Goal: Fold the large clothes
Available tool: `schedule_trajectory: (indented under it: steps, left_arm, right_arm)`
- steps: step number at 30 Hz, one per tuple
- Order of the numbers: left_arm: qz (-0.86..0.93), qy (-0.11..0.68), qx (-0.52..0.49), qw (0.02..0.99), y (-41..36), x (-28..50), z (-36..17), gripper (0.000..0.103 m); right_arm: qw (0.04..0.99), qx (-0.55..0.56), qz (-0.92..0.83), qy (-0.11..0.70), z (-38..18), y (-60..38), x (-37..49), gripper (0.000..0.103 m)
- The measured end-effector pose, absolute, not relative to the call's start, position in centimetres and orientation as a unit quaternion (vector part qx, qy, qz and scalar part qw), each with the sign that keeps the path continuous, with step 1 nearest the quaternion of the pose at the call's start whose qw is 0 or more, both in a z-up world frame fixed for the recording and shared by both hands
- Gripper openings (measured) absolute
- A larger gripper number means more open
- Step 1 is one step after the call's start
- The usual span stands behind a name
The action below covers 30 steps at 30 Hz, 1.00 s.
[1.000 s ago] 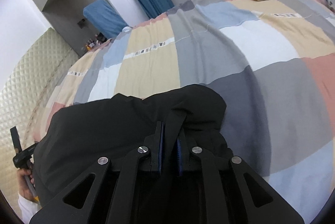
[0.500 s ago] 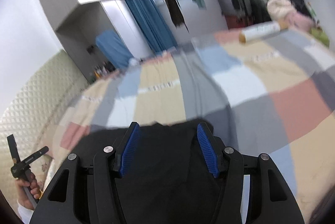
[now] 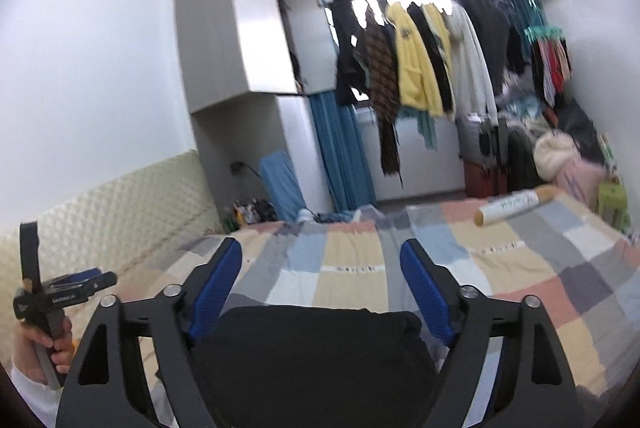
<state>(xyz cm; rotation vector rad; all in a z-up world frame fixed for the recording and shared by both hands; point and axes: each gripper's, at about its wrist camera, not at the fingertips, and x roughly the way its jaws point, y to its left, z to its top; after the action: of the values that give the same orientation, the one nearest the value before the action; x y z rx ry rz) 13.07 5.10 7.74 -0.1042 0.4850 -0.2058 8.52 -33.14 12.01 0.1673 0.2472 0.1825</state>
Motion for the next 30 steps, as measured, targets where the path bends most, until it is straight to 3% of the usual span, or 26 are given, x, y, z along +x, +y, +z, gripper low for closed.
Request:
schedule_trajectory:
  steps: [2,7,13,30]
  left_arm:
    - [-0.103,0.231,-0.049,0.966,4.8,11.6,8.0,0.084]
    - [-0.115,0.208,-0.047,0.970,4.4,7.7,8.2,0.087]
    - [-0.120,0.187,-0.045,0.974,4.1,4.3,6.8,0.102]
    - [-0.090,0.237,-0.065,0.965,4.2,0.4,-0.3,0.103]
  right_arm:
    - [0.986,0.071,0.100,0.116,12.2,-32.1,6.6,0.083]
    - [0.989,0.049,0.108,0.085,11.7,-29.2,2.2,0.103]
    - [0.991,0.026,0.105,0.078,9.6,-26.5,-0.7,0.103]
    - [0.983,0.026,0.034,0.178,0.3,-24.3,-3.4,0.103]
